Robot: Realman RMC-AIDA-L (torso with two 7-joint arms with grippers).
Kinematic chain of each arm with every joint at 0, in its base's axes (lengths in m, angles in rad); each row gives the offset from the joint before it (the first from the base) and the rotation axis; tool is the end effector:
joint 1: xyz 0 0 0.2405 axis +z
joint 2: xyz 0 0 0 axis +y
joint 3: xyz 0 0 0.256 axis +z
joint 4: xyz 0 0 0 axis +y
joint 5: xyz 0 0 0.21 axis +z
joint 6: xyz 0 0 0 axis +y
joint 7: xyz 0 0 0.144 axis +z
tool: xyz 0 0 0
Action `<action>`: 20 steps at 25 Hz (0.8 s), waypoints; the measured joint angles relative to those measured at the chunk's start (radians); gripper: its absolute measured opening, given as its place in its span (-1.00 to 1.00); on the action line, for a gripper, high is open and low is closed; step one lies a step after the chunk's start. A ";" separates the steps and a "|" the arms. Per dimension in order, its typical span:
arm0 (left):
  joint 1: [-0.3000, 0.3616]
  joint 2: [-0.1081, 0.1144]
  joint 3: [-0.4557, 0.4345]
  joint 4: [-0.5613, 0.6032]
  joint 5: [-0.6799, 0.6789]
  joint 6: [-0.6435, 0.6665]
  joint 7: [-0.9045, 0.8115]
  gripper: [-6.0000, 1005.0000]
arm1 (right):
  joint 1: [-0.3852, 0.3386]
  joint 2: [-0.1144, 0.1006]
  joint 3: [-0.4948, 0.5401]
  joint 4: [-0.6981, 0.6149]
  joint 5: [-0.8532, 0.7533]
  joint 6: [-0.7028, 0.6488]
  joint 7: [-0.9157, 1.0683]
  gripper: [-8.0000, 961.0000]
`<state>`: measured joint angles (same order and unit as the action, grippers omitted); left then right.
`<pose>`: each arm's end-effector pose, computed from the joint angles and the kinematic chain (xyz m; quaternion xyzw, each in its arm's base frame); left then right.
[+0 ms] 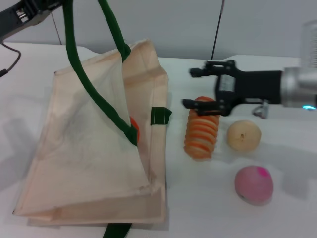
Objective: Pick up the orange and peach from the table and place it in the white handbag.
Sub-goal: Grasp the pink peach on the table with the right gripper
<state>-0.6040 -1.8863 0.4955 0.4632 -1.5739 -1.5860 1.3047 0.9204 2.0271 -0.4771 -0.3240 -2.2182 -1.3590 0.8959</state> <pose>-0.2520 0.3816 0.1163 -0.7575 -0.3892 -0.4993 0.1592 0.1850 0.4049 -0.0341 -0.9699 -0.0385 0.1864 0.1519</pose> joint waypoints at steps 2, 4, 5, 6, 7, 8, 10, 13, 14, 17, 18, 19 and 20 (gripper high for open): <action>0.004 0.004 0.000 0.000 -0.001 0.005 0.000 -0.69 | -0.036 -0.001 0.000 -0.044 -0.001 -0.042 0.034 0.59; 0.005 0.008 0.000 0.000 -0.001 0.005 -0.002 -0.69 | -0.079 -0.003 -0.005 -0.090 -0.019 -0.082 0.080 0.59; 0.005 0.008 0.000 0.000 -0.001 0.005 -0.003 -0.69 | -0.098 -0.003 -0.008 -0.109 -0.039 -0.095 0.110 0.59; 0.005 0.009 0.000 0.000 -0.001 0.005 -0.003 -0.69 | -0.112 -0.004 -0.009 -0.124 -0.062 -0.100 0.139 0.59; 0.005 0.009 0.000 0.000 -0.001 0.005 -0.003 -0.69 | -0.127 -0.004 -0.010 -0.137 -0.090 -0.104 0.171 0.59; 0.006 0.009 0.000 0.000 -0.001 0.005 -0.003 -0.69 | -0.136 -0.004 -0.010 -0.144 -0.124 -0.103 0.202 0.59; 0.009 0.011 0.000 0.000 -0.001 0.005 -0.003 -0.69 | -0.145 -0.004 -0.007 -0.149 -0.187 -0.099 0.250 0.59; 0.017 0.017 0.000 0.000 -0.002 0.005 -0.004 -0.69 | -0.148 -0.004 -0.003 -0.151 -0.268 -0.102 0.299 0.59; 0.019 0.019 0.000 0.000 -0.002 0.005 -0.005 -0.69 | -0.149 -0.004 -0.003 -0.152 -0.287 -0.104 0.310 0.59; 0.023 0.021 0.000 0.000 -0.002 0.004 -0.007 -0.69 | -0.156 -0.005 -0.002 -0.161 -0.330 -0.106 0.349 0.59; 0.023 0.021 0.000 0.000 -0.002 0.004 -0.007 -0.69 | -0.159 -0.006 -0.002 -0.168 -0.339 -0.108 0.361 0.59; 0.024 0.022 -0.002 0.000 -0.002 0.004 -0.008 -0.69 | -0.162 -0.006 -0.001 -0.174 -0.343 -0.109 0.367 0.59; 0.025 0.022 -0.005 0.000 -0.001 0.004 -0.008 -0.69 | -0.165 -0.007 -0.001 -0.180 -0.347 -0.110 0.374 0.59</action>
<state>-0.5795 -1.8643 0.4909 0.4633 -1.5754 -1.5815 1.2964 0.7551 2.0204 -0.4782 -0.5036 -2.5656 -1.4689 1.2694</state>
